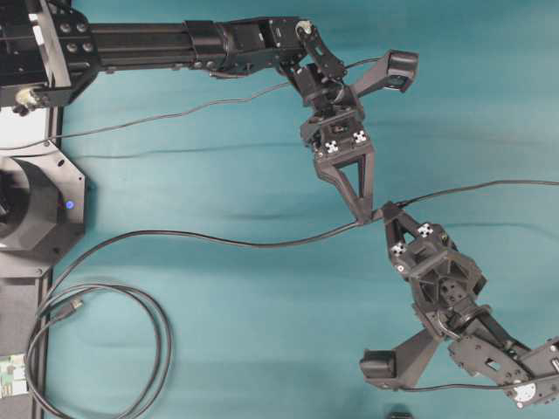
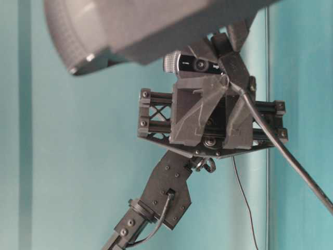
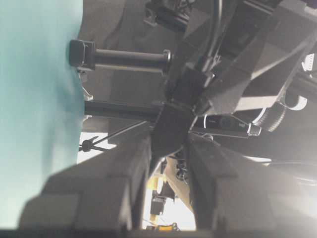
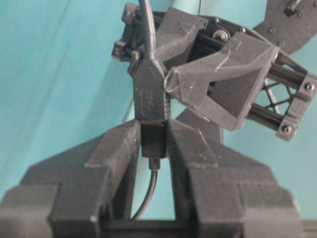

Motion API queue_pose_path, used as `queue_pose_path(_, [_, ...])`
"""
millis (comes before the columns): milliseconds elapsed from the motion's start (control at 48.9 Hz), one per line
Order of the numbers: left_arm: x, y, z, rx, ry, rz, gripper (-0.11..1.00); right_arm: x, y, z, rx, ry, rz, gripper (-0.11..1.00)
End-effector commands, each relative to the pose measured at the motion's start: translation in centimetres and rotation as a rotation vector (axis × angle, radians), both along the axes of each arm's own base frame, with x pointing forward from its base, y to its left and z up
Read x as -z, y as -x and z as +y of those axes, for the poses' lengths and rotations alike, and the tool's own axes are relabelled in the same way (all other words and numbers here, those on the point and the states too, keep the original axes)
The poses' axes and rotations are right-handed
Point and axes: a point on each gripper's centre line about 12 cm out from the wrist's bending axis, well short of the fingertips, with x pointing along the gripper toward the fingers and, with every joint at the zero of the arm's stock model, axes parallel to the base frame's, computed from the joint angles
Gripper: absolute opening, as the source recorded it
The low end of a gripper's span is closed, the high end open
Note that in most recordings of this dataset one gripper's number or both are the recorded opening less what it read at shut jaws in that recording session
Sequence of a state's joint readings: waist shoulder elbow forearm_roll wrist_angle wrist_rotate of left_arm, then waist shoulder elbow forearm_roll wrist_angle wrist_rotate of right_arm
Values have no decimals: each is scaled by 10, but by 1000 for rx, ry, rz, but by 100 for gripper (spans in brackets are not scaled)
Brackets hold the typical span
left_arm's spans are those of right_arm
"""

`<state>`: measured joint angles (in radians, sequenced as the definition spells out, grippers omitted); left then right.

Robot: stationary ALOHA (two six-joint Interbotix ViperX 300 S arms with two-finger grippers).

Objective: Insert the USB using both arms.
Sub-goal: 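Push the plug into the socket, moving the right gripper toward the left, then open the right gripper and withdraw it, lowering the joined cable with the left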

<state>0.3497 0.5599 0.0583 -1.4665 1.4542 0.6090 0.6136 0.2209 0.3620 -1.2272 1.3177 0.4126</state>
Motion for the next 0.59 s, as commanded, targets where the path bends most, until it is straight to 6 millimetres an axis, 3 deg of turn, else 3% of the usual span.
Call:
queue_pose_path(0, [-19,-3,7,-42,-20,-32,23,-17,-7,5,2,-77,-82,21])
queue_pose_path(102, [-19,-4,3,-34,-21,-32,23,-18,-7,4,20,-93,-104,23])
queue_pose_path(348, [-20,-4,0,-30,-16,-19,23,-20,-2,0,54,-46,-92,86])
queue_pose_path(572, [-21,-2,-1,-34,-24,-19,23,-43,13,2,134,-29,-168,85])
